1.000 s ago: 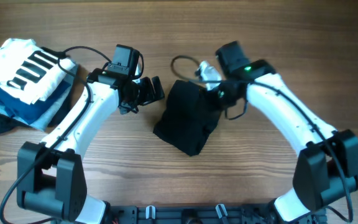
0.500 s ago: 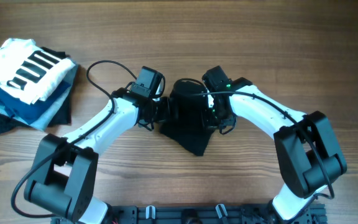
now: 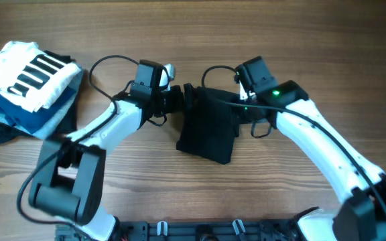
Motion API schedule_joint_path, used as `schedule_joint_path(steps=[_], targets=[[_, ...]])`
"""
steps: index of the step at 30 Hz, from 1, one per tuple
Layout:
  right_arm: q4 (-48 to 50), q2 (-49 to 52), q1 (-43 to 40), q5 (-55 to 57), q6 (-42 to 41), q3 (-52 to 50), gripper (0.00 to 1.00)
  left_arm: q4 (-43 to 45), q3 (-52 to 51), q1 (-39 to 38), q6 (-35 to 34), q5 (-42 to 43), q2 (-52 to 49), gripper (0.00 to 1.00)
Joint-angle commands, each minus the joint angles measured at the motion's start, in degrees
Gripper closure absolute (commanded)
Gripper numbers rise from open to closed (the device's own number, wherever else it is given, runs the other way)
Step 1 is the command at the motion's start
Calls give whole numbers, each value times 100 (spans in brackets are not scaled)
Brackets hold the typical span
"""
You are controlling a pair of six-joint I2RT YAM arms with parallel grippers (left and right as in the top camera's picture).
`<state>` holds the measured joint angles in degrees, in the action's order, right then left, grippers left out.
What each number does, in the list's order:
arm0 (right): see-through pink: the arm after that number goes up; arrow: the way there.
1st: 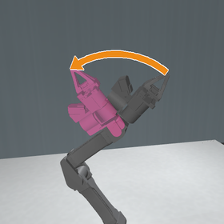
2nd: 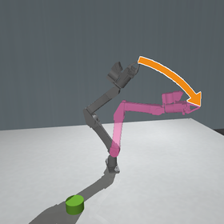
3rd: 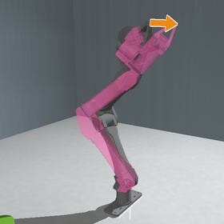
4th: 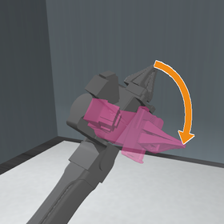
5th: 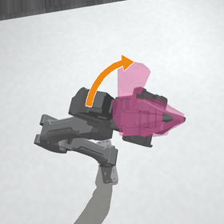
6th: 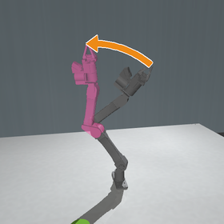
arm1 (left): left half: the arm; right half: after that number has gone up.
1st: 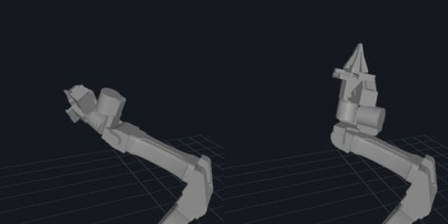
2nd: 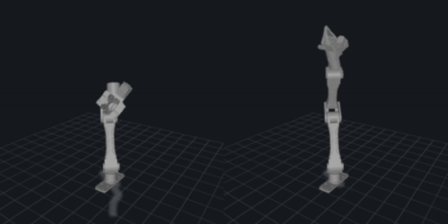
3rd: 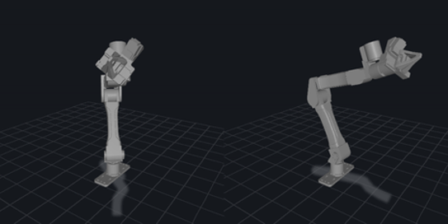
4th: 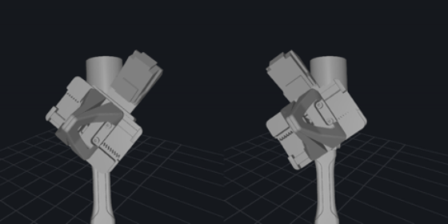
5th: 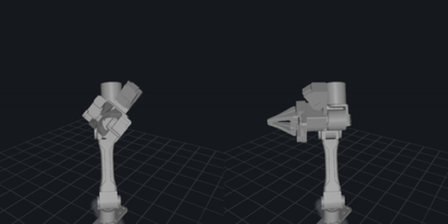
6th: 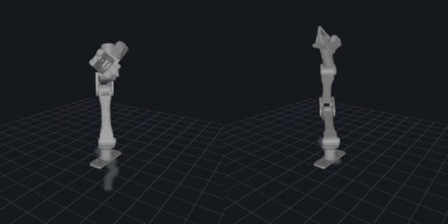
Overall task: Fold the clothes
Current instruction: 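Carry the bundle left with the left gripper onto the shirt stack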
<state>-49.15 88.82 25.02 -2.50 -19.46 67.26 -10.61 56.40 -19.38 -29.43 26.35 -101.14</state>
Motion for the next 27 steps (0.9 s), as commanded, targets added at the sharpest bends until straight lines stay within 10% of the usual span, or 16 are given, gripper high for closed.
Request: schedule_joint_path(steps=[1, 6, 9, 12, 13, 27], targets=[[-37, -210, -15, 125, -2, 127, 55, 426, 11, 13, 26, 481, -560, 0], [-129, -205, -15, 120, -7, 127, 55, 992, 11, -153, 24, 1552, -1346, 1], [-129, -205, -15, 120, -7, 127, 56, 1088, 11, -286, 59, 1860, -1449, 20], [-190, -210, -15, 125, -11, 127, 61, 1327, 15, -258, 68, 1753, -1447, 88], [-199, -219, -15, 125, -15, 127, 62, 1403, 35, -190, 68, 1749, -1447, 96], [-424, -1147, -968, 168, -4, 127, 64, 160, 831, 1633, 743, 640, 695, 96]])
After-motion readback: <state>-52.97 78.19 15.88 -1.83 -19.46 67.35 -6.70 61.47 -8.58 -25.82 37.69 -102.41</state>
